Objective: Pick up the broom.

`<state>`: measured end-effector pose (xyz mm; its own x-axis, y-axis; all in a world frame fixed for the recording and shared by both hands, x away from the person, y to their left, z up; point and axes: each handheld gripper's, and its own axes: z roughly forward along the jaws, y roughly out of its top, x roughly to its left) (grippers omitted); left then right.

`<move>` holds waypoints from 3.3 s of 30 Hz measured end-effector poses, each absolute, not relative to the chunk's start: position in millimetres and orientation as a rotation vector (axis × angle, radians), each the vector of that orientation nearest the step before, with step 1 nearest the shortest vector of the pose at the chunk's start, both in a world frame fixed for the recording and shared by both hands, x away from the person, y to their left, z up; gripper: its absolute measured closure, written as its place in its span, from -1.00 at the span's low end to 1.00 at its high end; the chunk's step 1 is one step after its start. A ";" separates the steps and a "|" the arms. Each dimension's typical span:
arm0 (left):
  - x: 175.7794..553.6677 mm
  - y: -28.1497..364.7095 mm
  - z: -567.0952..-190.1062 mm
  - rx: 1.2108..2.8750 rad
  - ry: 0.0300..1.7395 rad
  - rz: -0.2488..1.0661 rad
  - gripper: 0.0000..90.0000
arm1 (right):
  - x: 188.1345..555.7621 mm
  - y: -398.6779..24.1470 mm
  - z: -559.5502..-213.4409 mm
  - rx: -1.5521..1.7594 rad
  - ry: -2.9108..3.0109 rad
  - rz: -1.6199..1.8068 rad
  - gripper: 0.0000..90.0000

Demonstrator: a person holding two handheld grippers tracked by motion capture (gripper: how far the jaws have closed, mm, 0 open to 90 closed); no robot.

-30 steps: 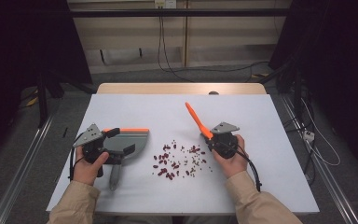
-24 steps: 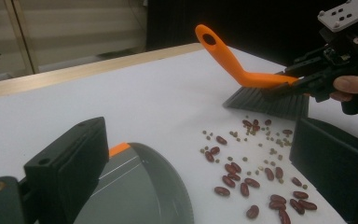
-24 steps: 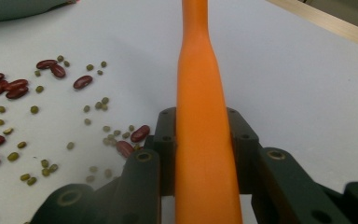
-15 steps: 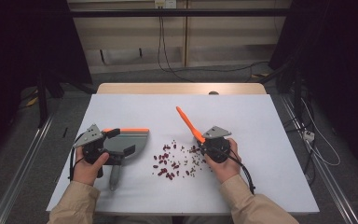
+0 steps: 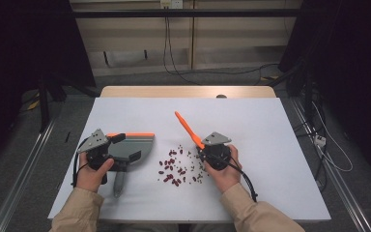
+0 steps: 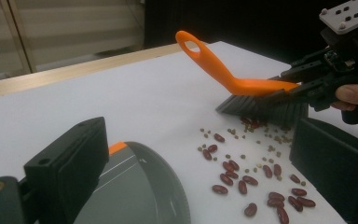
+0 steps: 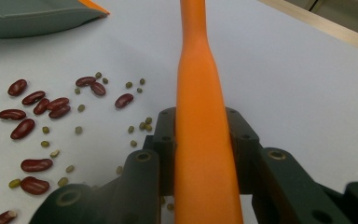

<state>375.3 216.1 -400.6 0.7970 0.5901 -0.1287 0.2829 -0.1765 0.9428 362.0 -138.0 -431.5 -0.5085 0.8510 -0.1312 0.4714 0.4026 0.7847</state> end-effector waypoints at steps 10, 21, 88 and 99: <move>375.3 215.6 -400.7 1.769 0.676 0.313 -0.90 | 361.2 -127.1 -432.8 1.088 2.157 0.991 0.56; 375.4 216.3 -400.8 1.767 0.681 0.311 -0.90 | 359.7 -116.8 -433.9 1.014 2.191 1.023 0.56; 373.0 215.3 -399.9 1.774 0.673 0.315 -0.90 | 324.2 -132.0 -443.8 1.185 1.942 1.065 0.56; 373.2 216.1 -400.0 1.776 0.673 0.313 -0.90 | 332.1 -113.2 -445.4 1.201 1.917 1.119 0.56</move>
<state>373.2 216.1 -400.0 0.8000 0.5867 -0.1257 0.2816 -0.1822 0.9421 332.1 -113.2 -445.4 -0.4039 0.9131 -0.0567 0.3995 0.2318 0.8870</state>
